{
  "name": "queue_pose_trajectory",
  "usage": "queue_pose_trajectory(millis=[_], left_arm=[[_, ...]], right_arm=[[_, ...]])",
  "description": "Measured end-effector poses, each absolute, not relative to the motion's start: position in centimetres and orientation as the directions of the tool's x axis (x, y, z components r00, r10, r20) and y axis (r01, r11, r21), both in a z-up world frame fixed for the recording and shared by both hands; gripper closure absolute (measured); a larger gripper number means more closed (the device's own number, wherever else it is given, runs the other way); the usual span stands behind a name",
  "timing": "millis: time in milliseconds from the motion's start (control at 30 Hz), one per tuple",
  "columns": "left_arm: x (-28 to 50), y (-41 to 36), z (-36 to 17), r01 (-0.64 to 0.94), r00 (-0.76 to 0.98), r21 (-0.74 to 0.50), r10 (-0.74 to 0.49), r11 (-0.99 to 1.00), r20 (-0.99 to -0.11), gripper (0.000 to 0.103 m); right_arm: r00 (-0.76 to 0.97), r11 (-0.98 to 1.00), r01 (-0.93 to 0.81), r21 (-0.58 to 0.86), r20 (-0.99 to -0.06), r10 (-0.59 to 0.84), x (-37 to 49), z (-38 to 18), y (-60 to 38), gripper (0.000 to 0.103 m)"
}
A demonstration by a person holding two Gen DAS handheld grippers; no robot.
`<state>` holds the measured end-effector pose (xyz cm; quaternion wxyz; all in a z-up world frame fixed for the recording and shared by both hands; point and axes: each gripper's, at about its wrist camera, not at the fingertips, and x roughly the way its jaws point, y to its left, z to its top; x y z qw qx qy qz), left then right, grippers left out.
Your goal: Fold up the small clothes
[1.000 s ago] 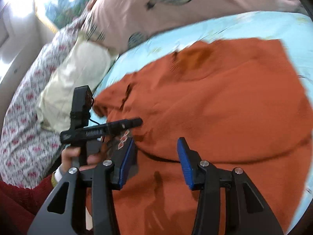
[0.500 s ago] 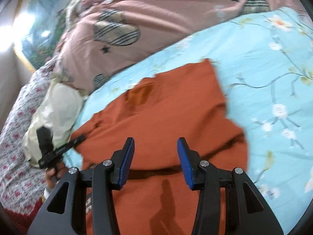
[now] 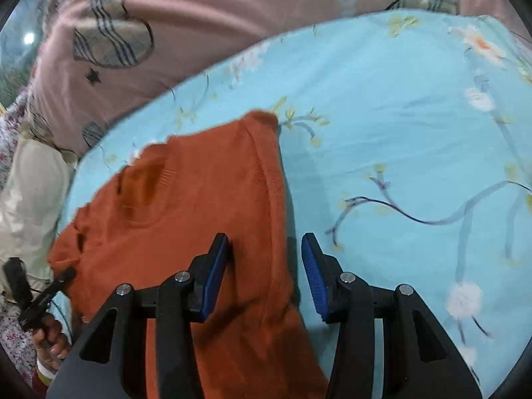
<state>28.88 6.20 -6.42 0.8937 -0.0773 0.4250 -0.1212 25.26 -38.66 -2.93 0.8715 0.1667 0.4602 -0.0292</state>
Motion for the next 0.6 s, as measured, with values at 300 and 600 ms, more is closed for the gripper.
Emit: queue_pose_trajectory(millis=[300,600], left_arm=[[28.6,3.6,-4.2,0.246,0.627,-0.257,-0.356,0.935,-0.694,0.098],[31.6,2.2,-8.1,0.220,0.562,-0.238,-0.323,0.946,-0.762,0.098]], right_arm=[[0.688,0.931,0.210,0.300,-0.721,0.077,23.0,0.8,-40.9,0.094],[0.628,0.930,0.320,0.182,-0.776,-0.064,23.0,-1.4,-40.8,0.086]])
